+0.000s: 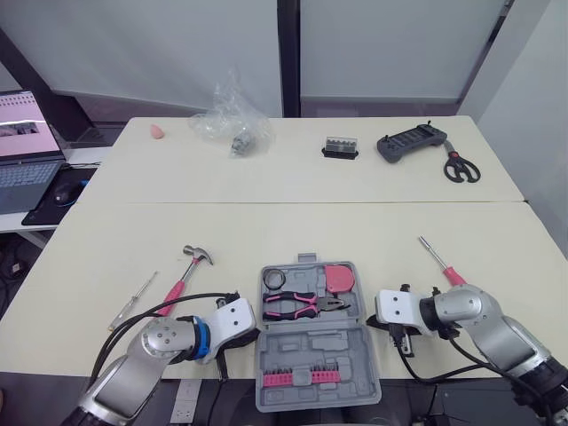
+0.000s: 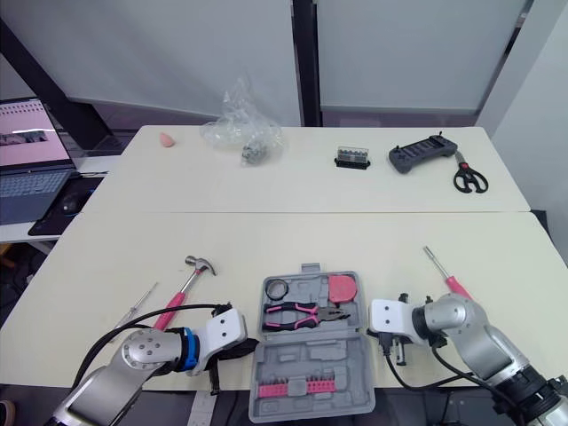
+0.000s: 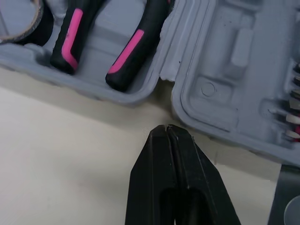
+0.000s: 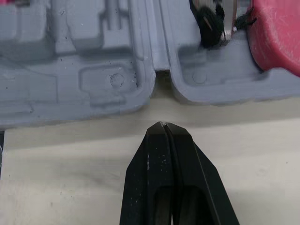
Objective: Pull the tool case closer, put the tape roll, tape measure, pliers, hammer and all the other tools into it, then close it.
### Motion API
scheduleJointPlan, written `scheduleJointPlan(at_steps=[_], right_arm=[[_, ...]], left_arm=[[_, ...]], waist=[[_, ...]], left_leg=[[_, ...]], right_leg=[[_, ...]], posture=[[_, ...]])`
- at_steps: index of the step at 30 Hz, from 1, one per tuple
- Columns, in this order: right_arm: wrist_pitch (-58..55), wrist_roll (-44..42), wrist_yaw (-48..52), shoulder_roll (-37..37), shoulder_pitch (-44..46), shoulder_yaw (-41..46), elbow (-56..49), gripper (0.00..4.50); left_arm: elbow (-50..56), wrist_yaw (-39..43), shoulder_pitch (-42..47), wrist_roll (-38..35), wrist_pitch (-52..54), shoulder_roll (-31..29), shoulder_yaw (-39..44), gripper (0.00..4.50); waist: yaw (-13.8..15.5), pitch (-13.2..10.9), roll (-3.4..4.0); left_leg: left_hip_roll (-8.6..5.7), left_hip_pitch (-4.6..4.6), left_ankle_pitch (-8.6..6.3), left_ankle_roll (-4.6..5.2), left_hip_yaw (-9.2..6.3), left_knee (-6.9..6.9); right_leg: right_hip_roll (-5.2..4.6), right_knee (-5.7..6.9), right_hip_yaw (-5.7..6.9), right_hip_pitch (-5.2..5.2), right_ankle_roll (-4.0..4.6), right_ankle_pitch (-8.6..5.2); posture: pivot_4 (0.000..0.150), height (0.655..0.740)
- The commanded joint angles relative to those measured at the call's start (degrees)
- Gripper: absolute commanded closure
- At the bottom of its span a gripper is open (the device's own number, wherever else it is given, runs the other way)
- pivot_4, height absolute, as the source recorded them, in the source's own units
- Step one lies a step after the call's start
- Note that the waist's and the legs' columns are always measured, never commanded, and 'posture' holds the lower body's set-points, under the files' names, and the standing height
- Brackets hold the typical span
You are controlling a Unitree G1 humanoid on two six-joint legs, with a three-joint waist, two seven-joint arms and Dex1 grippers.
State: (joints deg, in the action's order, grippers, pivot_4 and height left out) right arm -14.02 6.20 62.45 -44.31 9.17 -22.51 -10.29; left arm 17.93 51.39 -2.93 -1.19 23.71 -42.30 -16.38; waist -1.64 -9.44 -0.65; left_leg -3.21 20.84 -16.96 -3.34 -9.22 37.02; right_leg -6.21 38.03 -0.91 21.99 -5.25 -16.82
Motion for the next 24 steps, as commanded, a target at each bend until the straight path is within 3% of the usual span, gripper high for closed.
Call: scheduleJointPlan(at_steps=[1,12,24], right_arm=[[-1.0,0.4,-0.1,0.8,0.5,-0.8,-2.5,4.48],[-3.8,0.5,-1.1,2.6,2.4,0.3,-4.2,4.48],[-2.8,1.9,-4.2,7.0,9.0,0.7,3.8,4.48]], left_arm=[[0.6,0.4,1.2,-0.6,1.5,2.3,-2.7,4.50],[-3.2,-1.6,8.0,0.6,1.5,7.7,-2.7,4.50],[-13.9,-1.1,17.7,3.2,-3.9,10.4,-2.5,4.50]], waist=[[0.0,0.0,-0.01],[0.4,0.1,0.03],[0.0,0.1,0.01]], left_leg=[[0.00,0.00,0.00,0.00,0.00,0.00],[-0.06,-0.06,0.01,-0.01,-0.07,0.07],[-0.07,0.02,0.18,-0.32,-0.06,0.04]], right_leg=[[0.00,-0.01,0.00,0.00,0.00,0.00],[-0.02,-0.03,0.04,-0.17,-0.05,0.03],[-0.02,-0.02,0.01,0.00,-0.05,0.03]], posture=[[0.150,0.7400],[0.150,0.7400],[0.150,0.7400]])
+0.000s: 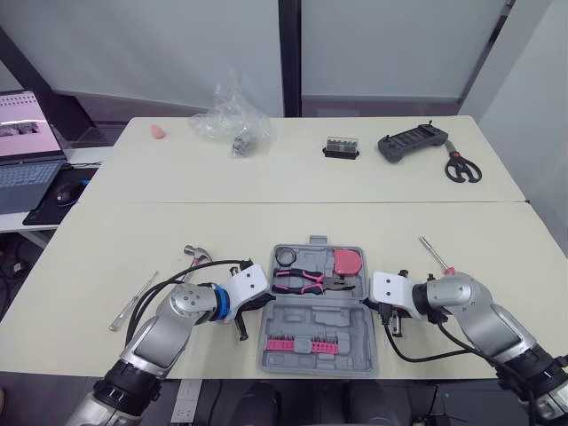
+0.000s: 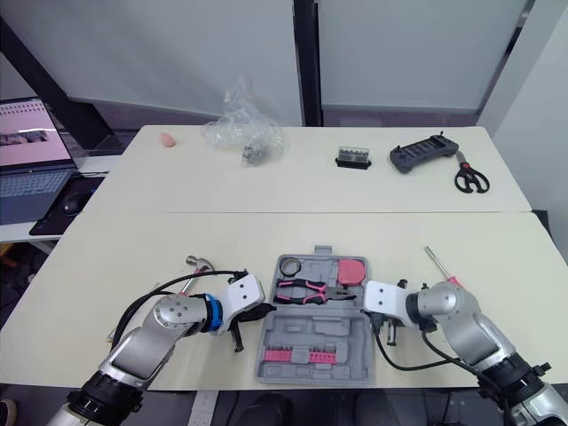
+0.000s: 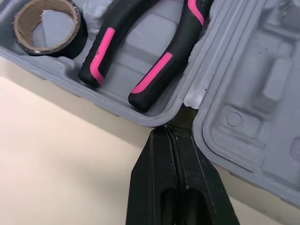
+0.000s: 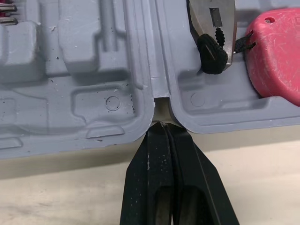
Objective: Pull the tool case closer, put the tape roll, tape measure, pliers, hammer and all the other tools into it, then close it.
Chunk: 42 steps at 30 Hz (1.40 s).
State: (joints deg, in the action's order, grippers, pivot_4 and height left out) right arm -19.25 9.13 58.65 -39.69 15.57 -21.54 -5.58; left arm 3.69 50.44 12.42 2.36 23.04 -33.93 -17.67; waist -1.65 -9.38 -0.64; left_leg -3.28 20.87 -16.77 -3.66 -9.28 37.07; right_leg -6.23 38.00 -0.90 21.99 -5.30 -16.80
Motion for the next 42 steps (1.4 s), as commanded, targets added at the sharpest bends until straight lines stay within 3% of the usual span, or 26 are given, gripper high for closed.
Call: scheduleJointPlan(at_steps=[1,42], right_arm=[[2.7,-0.9,-0.5,2.6,3.2,-0.4,0.0,4.48],[3.8,0.1,-2.3,5.6,4.1,-0.1,2.9,4.48]], left_arm=[[-0.2,0.1,2.7,-0.2,-3.5,2.1,-1.4,4.50],[-6.0,-0.4,3.7,2.3,-7.4,3.3,0.8,4.50]], waist=[[0.0,0.0,0.00],[-0.2,0.0,0.00]], left_leg=[[0.00,0.00,0.01,-0.01,-0.01,0.00],[0.00,-0.01,0.07,-0.10,-0.04,0.00]], right_leg=[[0.01,0.01,0.00,0.00,0.00,0.00],[0.02,0.09,-0.01,0.05,0.01,0.01]], posture=[[0.150,0.7400],[0.150,0.7400]])
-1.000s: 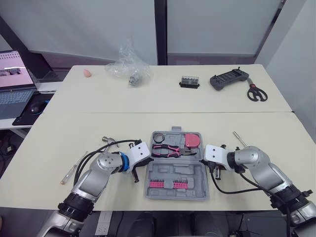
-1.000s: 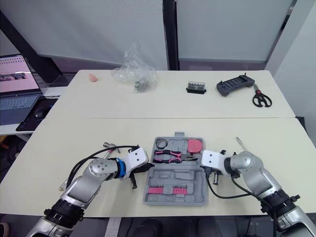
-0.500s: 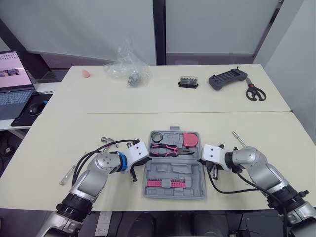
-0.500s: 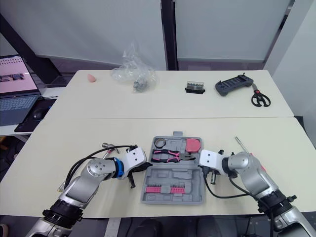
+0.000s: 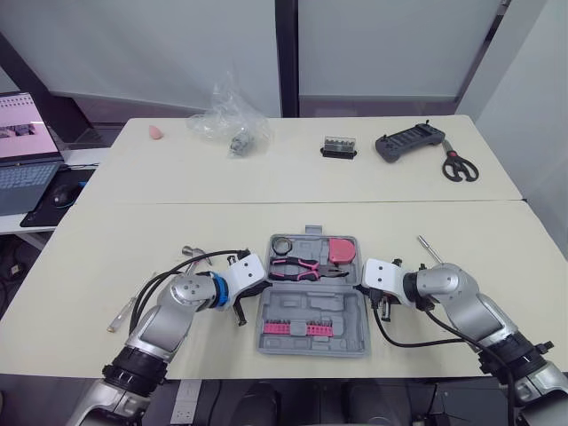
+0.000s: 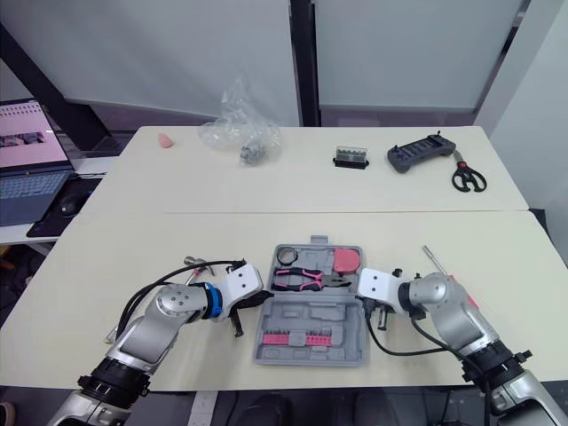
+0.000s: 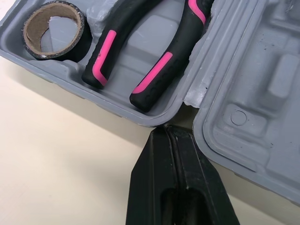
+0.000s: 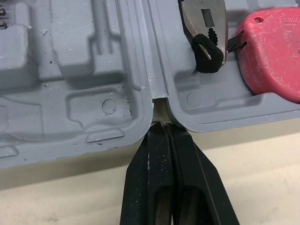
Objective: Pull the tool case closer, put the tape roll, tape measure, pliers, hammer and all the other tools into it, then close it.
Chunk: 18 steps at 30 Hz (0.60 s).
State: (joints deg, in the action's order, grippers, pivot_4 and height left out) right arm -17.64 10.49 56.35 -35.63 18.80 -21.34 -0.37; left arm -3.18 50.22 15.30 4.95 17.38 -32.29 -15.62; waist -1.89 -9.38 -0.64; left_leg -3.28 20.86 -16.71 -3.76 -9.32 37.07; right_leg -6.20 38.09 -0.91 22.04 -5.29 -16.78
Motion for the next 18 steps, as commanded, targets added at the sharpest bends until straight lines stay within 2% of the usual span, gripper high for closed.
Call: scheduleJointPlan(at_steps=[1,18], right_arm=[[2.2,-1.2,-0.2,1.6,0.8,-0.3,-2.3,4.48],[3.1,-0.8,-1.6,1.5,0.4,-0.3,-1.9,4.48]], left_arm=[[0.7,-0.2,0.8,-0.3,-1.9,1.7,-1.3,4.50],[1.5,0.7,-0.4,-0.2,-2.5,1.2,-1.3,4.50]], waist=[[0.0,0.0,0.00],[0.0,0.0,0.00]], left_leg=[[0.00,0.00,0.00,0.00,0.00,0.00],[0.00,0.00,0.01,-0.01,-0.01,0.00]], right_leg=[[0.00,0.00,0.00,0.00,0.00,0.00],[0.00,0.00,0.00,0.00,0.00,0.00]], posture=[[0.150,0.7400],[0.150,0.7400]])
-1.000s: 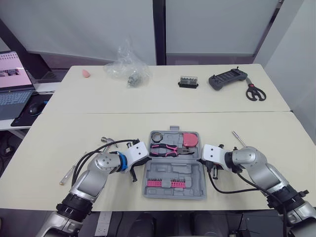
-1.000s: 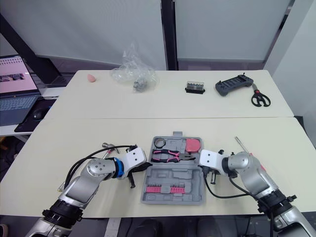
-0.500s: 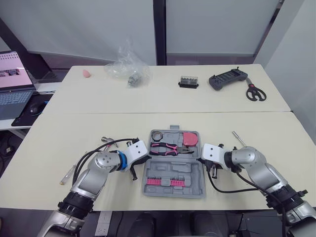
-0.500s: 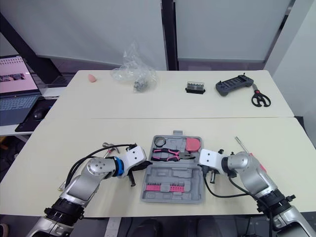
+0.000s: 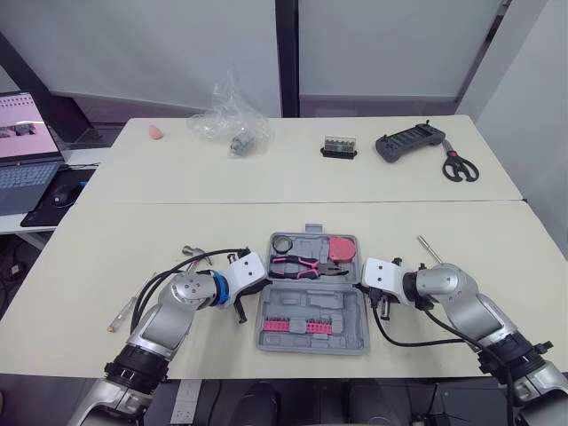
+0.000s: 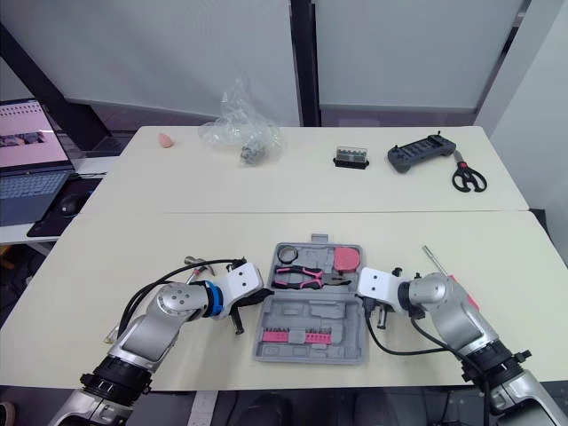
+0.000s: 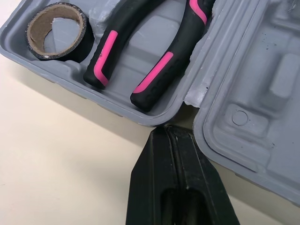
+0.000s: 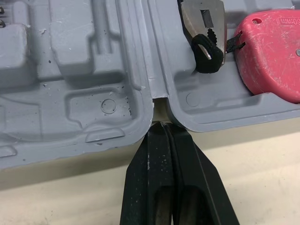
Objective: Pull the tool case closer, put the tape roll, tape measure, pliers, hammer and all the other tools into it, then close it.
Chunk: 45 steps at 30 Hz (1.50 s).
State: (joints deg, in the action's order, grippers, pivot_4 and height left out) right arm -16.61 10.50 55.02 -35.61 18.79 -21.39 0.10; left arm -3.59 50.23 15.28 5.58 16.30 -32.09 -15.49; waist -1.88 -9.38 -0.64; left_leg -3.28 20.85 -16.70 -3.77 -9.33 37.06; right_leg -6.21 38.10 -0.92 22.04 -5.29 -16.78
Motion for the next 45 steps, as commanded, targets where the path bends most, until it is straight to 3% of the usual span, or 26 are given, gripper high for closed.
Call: scheduleJointPlan(at_steps=[1,15,18,25,31,35,36,40,45], right_arm=[[2.0,-0.9,-0.3,1.4,0.4,-0.3,-2.3,4.48],[2.6,-0.8,-1.5,0.6,-0.2,0.8,-0.6,4.48],[3.0,-1.0,-1.7,0.1,-0.3,1.5,-0.2,4.50],[5.3,-0.8,-2.0,-2.8,-1.3,3.0,1.1,4.50],[6.9,-1.9,-1.2,-5.0,-2.0,4.8,2.7,3.24],[6.6,-1.7,-1.0,-4.3,-1.7,4.4,2.5,2.44],[6.6,-1.7,-0.8,-4.0,-1.5,4.2,2.4,2.44],[6.8,-1.7,-0.7,-3.4,-1.1,4.3,2.1,3.22],[6.7,-1.4,-0.1,-2.6,-0.4,3.6,2.5,4.25]], left_arm=[[1.9,0.7,-0.3,-0.8,-1.5,1.0,-1.4,4.50],[1.1,-0.6,-1.1,-0.7,-2.5,1.2,-0.1,4.50],[1.7,-0.7,-2.1,-1.0,-2.7,0.5,0.9,3.91],[2.5,-0.7,-4.5,-1.5,-4.0,-1.5,3.2,1.82],[0.7,-0.6,-4.4,-3.4,-6.3,-2.3,5.7,0.01],[0.4,-0.3,-3.7,-3.0,-5.7,-2.2,4.7,0.00],[0.4,-0.5,-3.5,-2.1,-5.6,-2.7,4.3,0.00],[0.8,-0.3,-3.7,-1.5,-5.1,-3.3,4.1,0.92],[2.2,1.3,-4.1,-2.9,-2.8,-2.5,3.2,2.53]], waist=[[0.0,0.0,0.00],[0.0,0.0,0.00],[0.0,0.0,0.00],[0.1,0.0,0.00],[0.1,0.0,0.00],[0.1,0.0,0.00],[0.1,0.0,0.00],[0.0,0.0,0.00],[0.0,0.0,0.00]], left_leg=[[0.00,0.00,0.00,0.00,0.00,0.00],[0.00,0.00,0.00,0.00,0.00,0.00],[0.00,0.00,0.00,0.00,-0.01,0.00],[-0.01,0.01,0.00,0.00,0.02,-0.03],[-0.02,0.01,0.00,0.00,0.02,-0.04],[-0.01,0.01,0.00,0.00,0.01,-0.03],[-0.01,0.01,0.00,0.00,0.02,-0.03],[-0.01,0.01,0.00,0.00,0.01,-0.03],[-0.01,0.01,0.00,0.00,0.02,-0.03]], right_leg=[[0.00,0.00,0.00,0.00,0.00,0.00],[0.00,0.00,0.00,0.00,0.00,0.00],[0.00,0.00,0.01,0.00,0.00,0.00],[-0.02,-0.05,-0.02,0.02,0.00,0.00],[-0.02,-0.05,-0.01,0.02,0.00,0.00],[-0.01,-0.03,-0.01,0.01,0.00,0.00],[-0.01,-0.03,-0.01,0.01,0.00,0.00],[-0.01,-0.03,-0.01,0.02,0.00,0.00],[-0.01,-0.03,-0.01,0.02,0.00,0.00]], posture=[[0.150,0.7400],[0.150,0.7400],[0.150,0.7400],[0.150,0.7400],[0.150,0.7400],[0.150,0.7400],[0.150,0.7400],[0.150,0.7400],[0.150,0.7400]])
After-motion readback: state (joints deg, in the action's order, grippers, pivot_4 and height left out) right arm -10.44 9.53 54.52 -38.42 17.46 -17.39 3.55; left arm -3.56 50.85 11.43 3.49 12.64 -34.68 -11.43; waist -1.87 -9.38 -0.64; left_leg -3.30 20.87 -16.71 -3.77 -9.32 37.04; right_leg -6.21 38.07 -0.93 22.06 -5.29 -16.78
